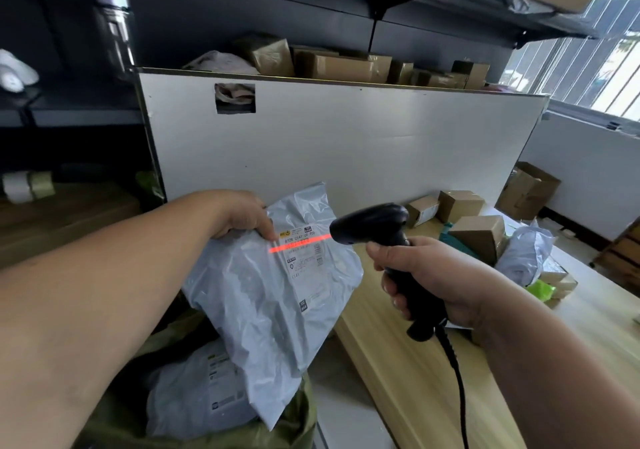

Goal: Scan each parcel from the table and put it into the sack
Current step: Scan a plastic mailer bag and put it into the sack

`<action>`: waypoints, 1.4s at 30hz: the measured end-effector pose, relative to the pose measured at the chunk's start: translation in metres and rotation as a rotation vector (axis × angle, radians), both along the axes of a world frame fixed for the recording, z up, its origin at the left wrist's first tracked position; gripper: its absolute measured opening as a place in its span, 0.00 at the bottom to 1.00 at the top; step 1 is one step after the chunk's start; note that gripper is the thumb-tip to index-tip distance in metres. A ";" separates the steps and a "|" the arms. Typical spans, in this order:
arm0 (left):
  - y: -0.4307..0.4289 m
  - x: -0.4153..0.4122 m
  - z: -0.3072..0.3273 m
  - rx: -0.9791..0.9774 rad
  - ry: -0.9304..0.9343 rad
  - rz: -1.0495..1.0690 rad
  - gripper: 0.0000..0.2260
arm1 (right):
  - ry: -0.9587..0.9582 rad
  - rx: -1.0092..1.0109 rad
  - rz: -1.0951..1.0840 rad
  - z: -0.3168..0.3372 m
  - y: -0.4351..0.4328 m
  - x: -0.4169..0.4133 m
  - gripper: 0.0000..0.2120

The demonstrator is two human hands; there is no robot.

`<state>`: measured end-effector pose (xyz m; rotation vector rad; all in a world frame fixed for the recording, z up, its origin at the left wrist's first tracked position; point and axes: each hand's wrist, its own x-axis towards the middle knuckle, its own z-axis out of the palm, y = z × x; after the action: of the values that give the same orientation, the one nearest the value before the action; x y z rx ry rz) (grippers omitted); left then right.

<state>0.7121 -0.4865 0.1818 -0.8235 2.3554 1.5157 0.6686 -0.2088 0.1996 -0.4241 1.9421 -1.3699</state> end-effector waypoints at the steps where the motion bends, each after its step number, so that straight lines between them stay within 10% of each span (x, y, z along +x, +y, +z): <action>1: -0.003 0.005 -0.002 0.001 -0.002 -0.002 0.10 | -0.003 -0.004 -0.007 0.000 -0.004 0.005 0.19; 35: -0.087 0.071 -0.048 -0.001 -0.119 0.071 0.08 | -0.102 0.093 0.010 -0.034 -0.072 0.057 0.27; 42: -0.102 0.098 -0.115 -0.046 -0.251 0.282 0.11 | -0.205 0.119 0.010 -0.069 -0.077 0.050 0.16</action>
<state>0.8099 -0.5881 0.0671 -1.3209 2.1680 1.3623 0.7182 -0.2859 0.1304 -0.2275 1.8379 -1.2329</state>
